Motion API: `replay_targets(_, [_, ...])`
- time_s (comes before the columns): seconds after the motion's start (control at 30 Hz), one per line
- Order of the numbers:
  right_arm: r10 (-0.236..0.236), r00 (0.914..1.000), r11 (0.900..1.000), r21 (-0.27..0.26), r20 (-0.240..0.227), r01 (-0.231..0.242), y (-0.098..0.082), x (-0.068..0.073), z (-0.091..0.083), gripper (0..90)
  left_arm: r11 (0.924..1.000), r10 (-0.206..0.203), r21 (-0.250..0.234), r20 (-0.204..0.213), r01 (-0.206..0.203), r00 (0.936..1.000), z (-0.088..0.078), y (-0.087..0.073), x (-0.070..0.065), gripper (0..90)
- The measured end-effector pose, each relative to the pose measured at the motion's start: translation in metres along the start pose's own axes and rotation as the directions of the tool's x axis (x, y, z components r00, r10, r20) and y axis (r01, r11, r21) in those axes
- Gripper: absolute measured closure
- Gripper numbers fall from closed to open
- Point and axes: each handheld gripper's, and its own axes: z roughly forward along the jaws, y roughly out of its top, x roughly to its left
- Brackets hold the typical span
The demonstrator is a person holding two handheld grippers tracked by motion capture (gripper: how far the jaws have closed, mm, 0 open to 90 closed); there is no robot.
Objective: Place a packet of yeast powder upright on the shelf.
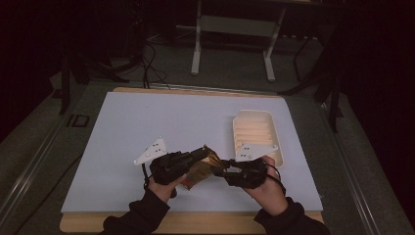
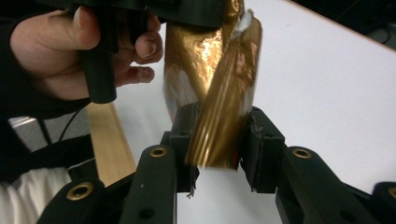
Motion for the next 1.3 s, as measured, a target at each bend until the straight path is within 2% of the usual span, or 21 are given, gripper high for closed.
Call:
replay_targets(0.07, [0.005,0.9999,1.000,0.009,-0.012,-0.005,0.001,-0.001,0.001,70.8,1.0000,-0.002,0.006,0.004,0.002,1.0000,0.000,0.000,-0.001,89.8])
replay_targets(0.23, [-0.046,0.9987,0.998,0.035,-0.024,0.046,0.004,-0.002,0.001,76.0,1.0000,-0.001,0.008,0.006,0.001,1.0000,0.000,-0.001,-0.001,89.7])
replay_targets(0.4, [-0.068,0.9971,0.996,0.062,-0.036,0.070,0.006,-0.003,0.002,78.5,0.9998,-0.001,0.020,0.015,0.001,0.9999,0.000,-0.001,0.001,89.4])
replay_targets(0.5, [-0.103,0.9943,0.992,0.074,-0.027,0.105,0.007,-0.001,0.001,79.4,0.9997,0.008,0.021,0.022,-0.008,0.9997,-0.001,-0.001,0.002,88.6])
replay_targets(0.67, [-0.119,0.9923,0.989,0.084,-0.033,0.122,0.010,-0.001,-0.001,80.2,0.9990,0.035,0.025,0.036,-0.036,0.9988,-0.002,0.002,0.004,83.4])
replay_targets(0.83, [-0.149,0.9886,0.985,0.090,-0.023,0.150,0.012,-0.002,-0.003,80.8,0.9978,0.059,0.027,0.059,-0.061,0.9965,-0.005,0.006,0.005,60.8])
replay_targets(0.93, [-0.162,0.9868,0.983,0.090,-0.013,0.162,0.012,-0.003,-0.006,81.0,0.9958,0.084,0.031,0.064,-0.086,0.9944,-0.008,0.008,0.005,52.9])
replay_targets(1.07, [-0.169,0.9856,0.983,0.077,0.000,0.169,0.015,-0.006,-0.011,81.3,0.9945,0.093,0.041,0.075,-0.096,0.9929,-0.012,0.010,0.004,40.0])
replay_targets(1.1, [-0.170,0.9855,0.983,0.076,0.004,0.169,0.016,-0.007,-0.013,81.3,0.9934,0.102,0.044,0.081,-0.106,0.9915,-0.013,0.010,0.004,33.9])
replay_targets(1.17, [-0.167,0.9859,0.984,0.063,0.012,0.166,0.018,-0.009,-0.016,81.4,0.9915,0.115,0.054,0.062,-0.119,0.9914,-0.015,0.011,0.003,23.3])
replay_targets(1.23, [-0.172,0.9848,0.984,0.055,0.023,0.171,0.021,-0.012,-0.021,81.5,0.9901,0.106,0.088,0.048,-0.110,0.9932,-0.018,0.011,0.003,14.1])
replay_targets(1.3, [-0.174,0.9842,0.984,0.043,0.032,0.173,0.024,-0.014,-0.027,81.5,0.9855,0.124,0.113,0.034,-0.127,0.9917,-0.020,0.011,0.002,11.4])
